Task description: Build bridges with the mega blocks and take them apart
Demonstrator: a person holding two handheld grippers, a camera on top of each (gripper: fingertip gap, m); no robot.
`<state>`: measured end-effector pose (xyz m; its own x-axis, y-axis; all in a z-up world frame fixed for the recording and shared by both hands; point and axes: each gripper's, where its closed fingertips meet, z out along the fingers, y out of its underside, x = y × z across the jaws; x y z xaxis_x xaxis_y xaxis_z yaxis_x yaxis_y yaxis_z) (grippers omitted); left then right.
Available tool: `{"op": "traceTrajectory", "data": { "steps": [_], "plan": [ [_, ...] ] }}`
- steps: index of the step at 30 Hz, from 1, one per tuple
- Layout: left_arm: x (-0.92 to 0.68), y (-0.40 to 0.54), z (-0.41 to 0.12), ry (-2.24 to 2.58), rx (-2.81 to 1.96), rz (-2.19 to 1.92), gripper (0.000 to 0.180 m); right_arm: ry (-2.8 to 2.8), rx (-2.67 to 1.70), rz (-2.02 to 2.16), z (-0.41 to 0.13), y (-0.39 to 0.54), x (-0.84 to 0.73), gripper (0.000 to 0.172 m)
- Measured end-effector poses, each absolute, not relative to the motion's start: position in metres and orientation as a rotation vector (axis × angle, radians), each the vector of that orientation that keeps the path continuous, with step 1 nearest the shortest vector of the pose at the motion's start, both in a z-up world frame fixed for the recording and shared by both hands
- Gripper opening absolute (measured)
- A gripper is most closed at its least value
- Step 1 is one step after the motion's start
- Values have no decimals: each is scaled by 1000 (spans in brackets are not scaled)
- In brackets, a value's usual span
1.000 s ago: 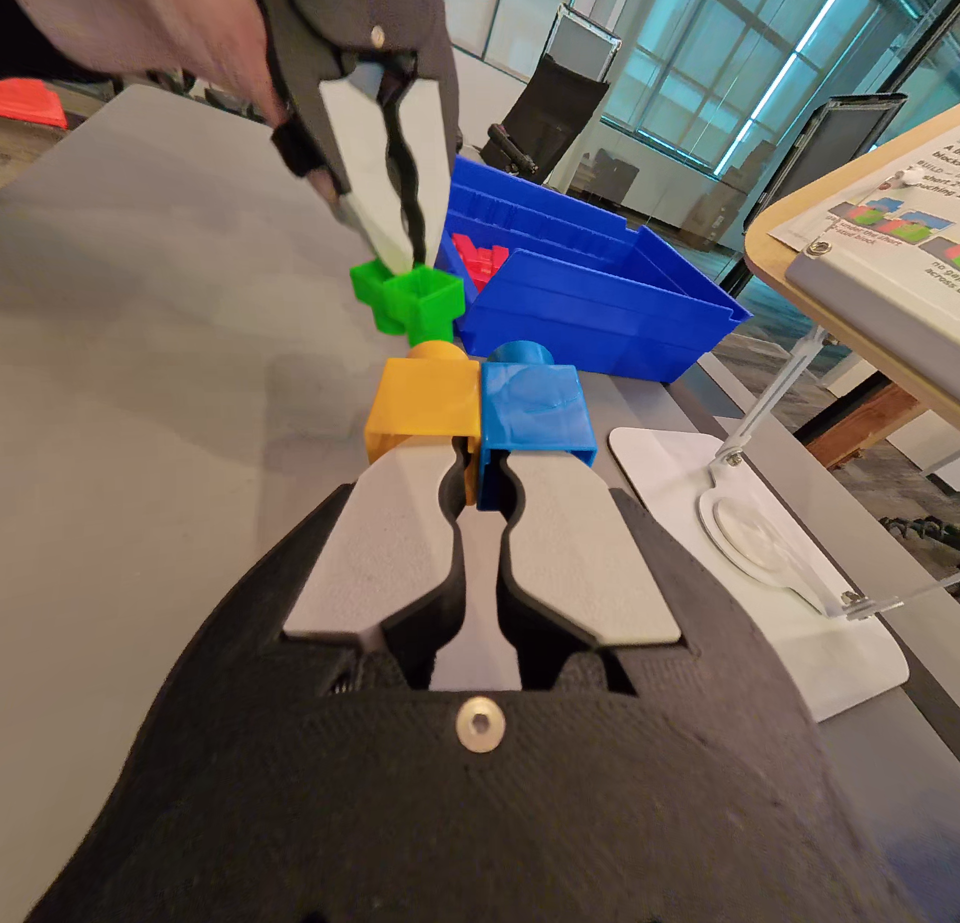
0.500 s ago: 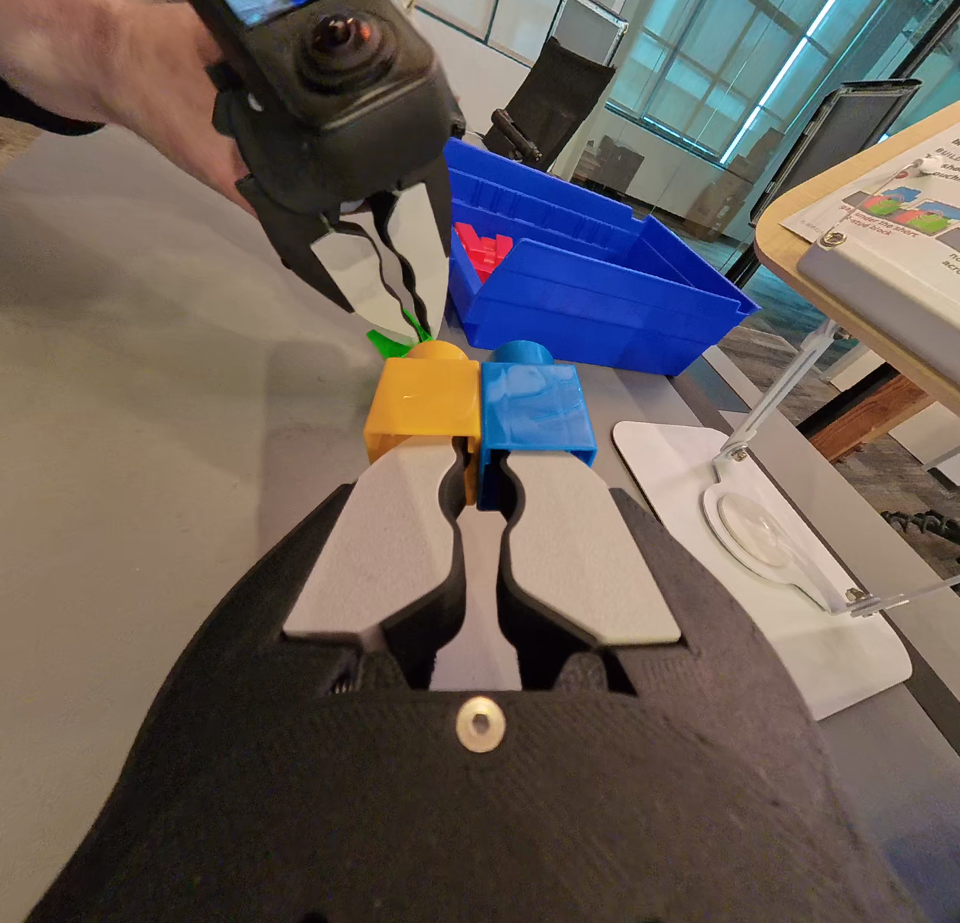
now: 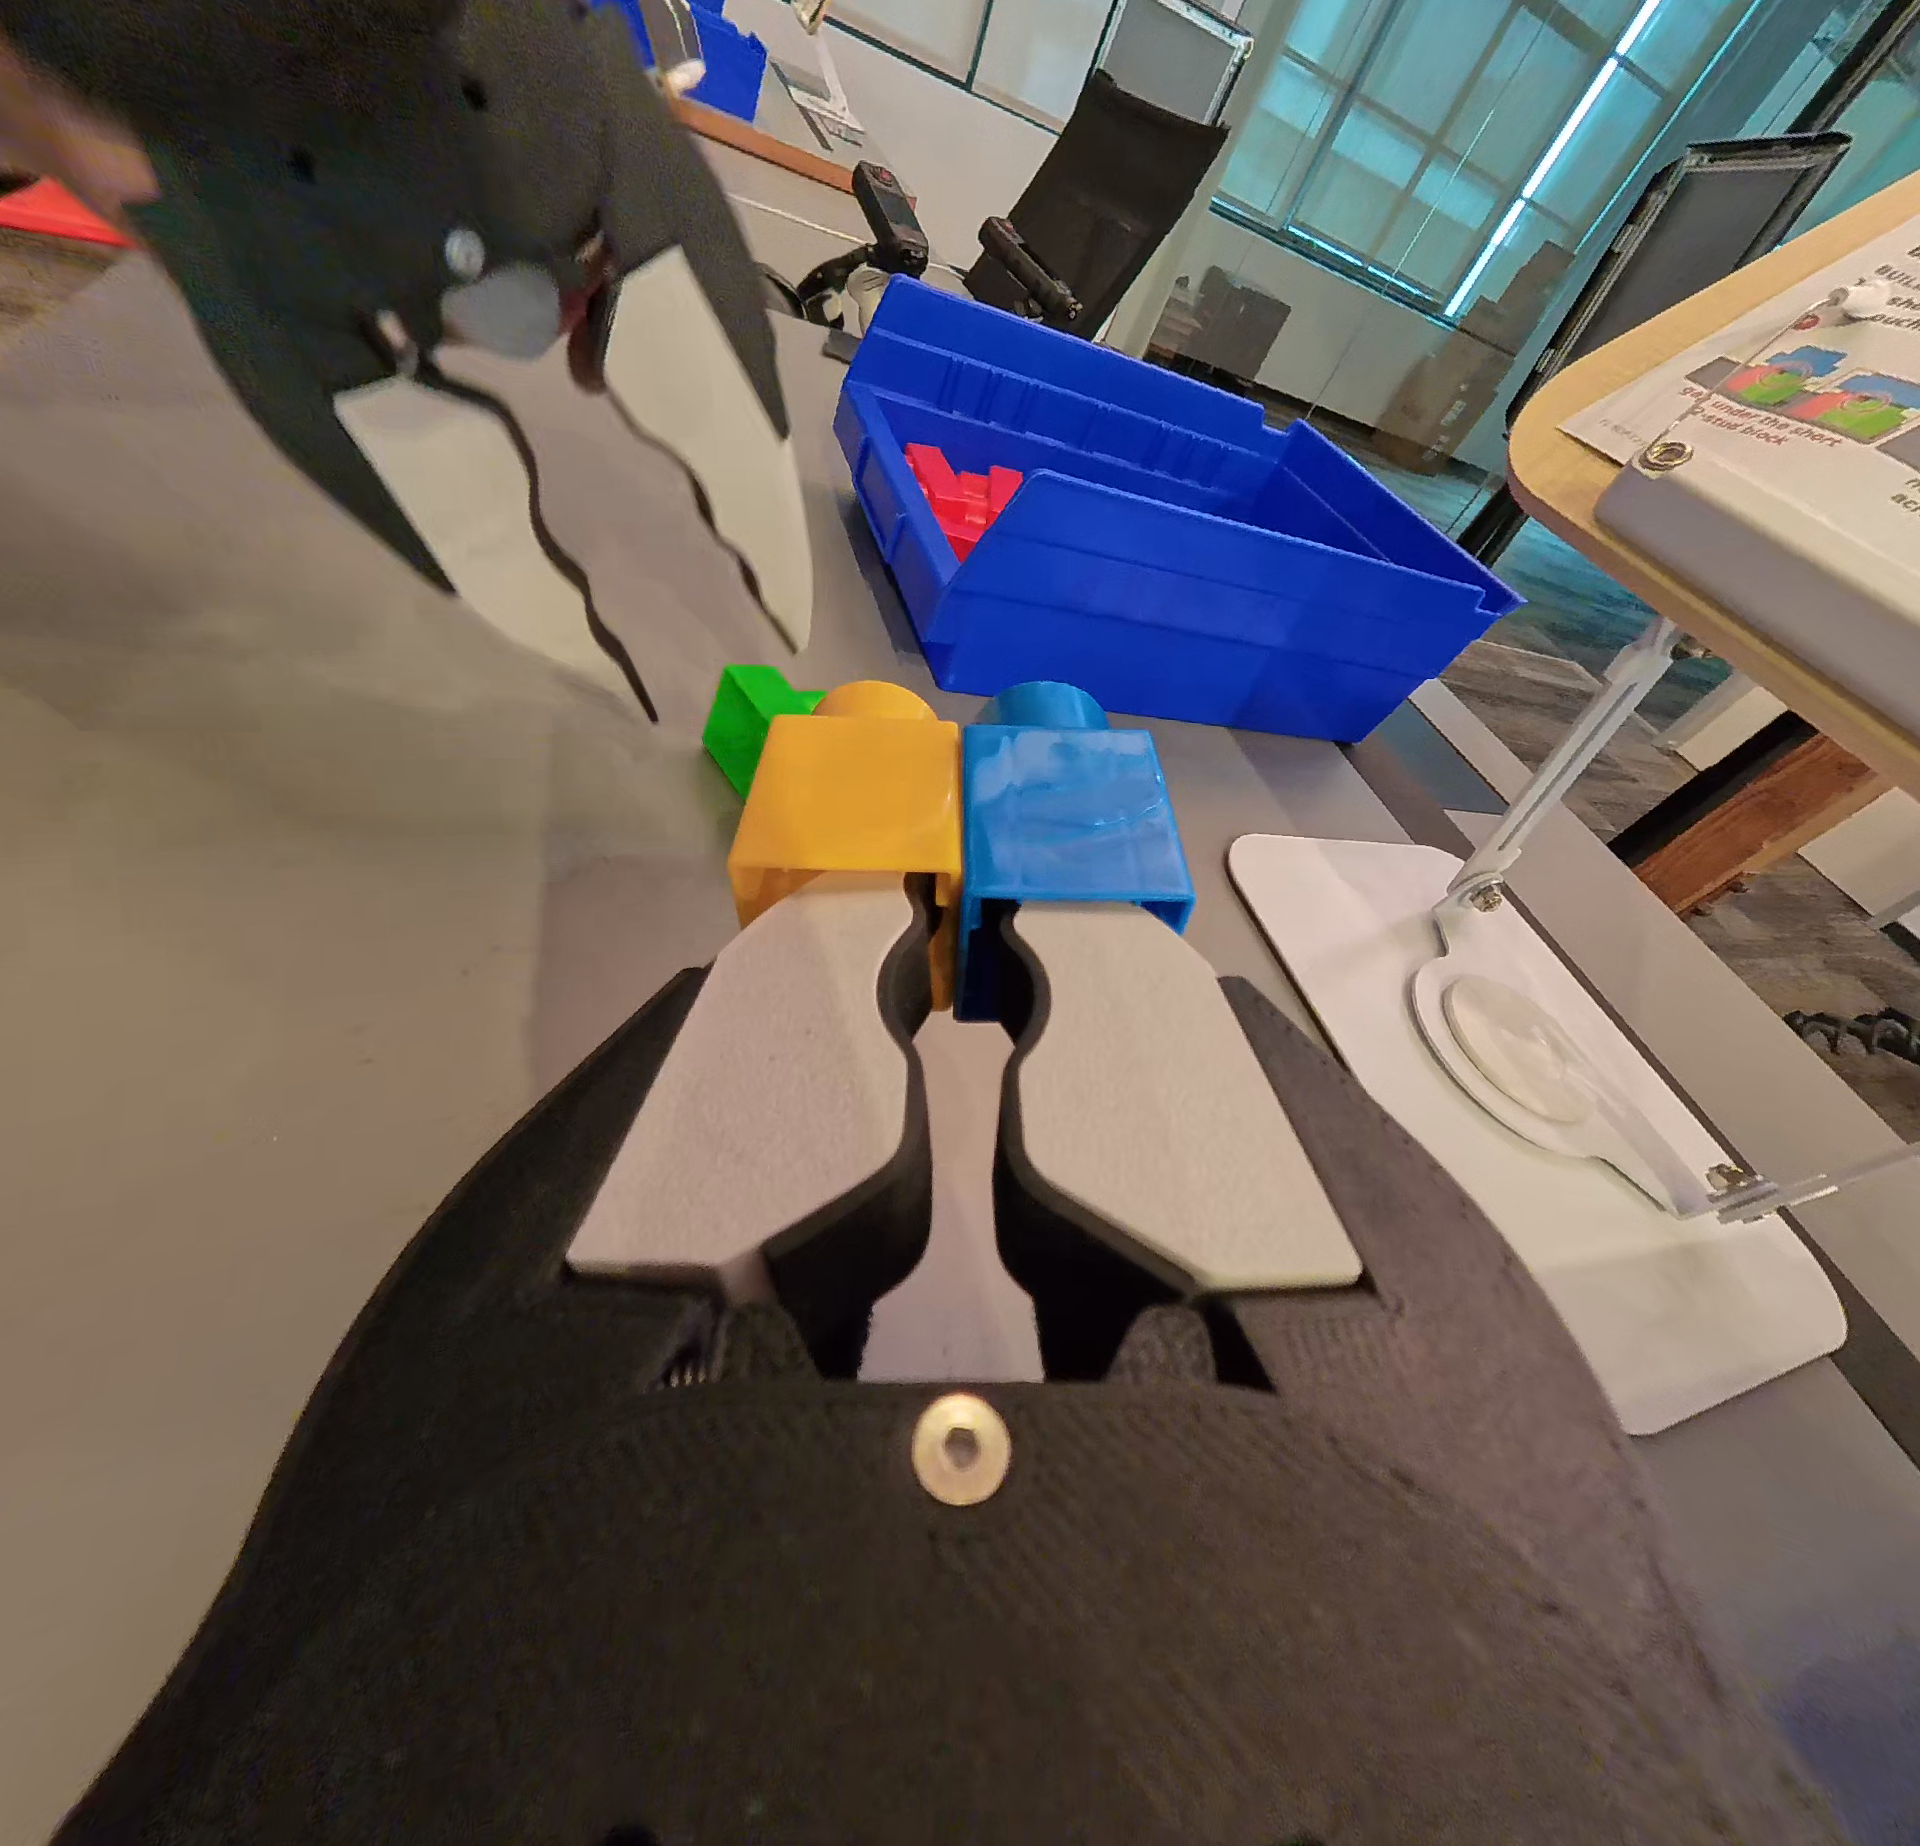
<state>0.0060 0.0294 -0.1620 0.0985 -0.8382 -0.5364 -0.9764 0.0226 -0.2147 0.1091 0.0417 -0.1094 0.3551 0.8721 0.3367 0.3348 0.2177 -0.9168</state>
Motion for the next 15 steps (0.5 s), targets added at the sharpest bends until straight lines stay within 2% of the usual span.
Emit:
{"op": "traceTrajectory", "data": {
  "steps": [5,15],
  "plan": [
    [-30,60,-148,1875,-1863,257,43,-1215,-1357,549,-110,41,108,7],
    [-31,82,-173,2359,-1526,398,43,-1226,-1366,572,-113,40,108,7]
  ]
}}
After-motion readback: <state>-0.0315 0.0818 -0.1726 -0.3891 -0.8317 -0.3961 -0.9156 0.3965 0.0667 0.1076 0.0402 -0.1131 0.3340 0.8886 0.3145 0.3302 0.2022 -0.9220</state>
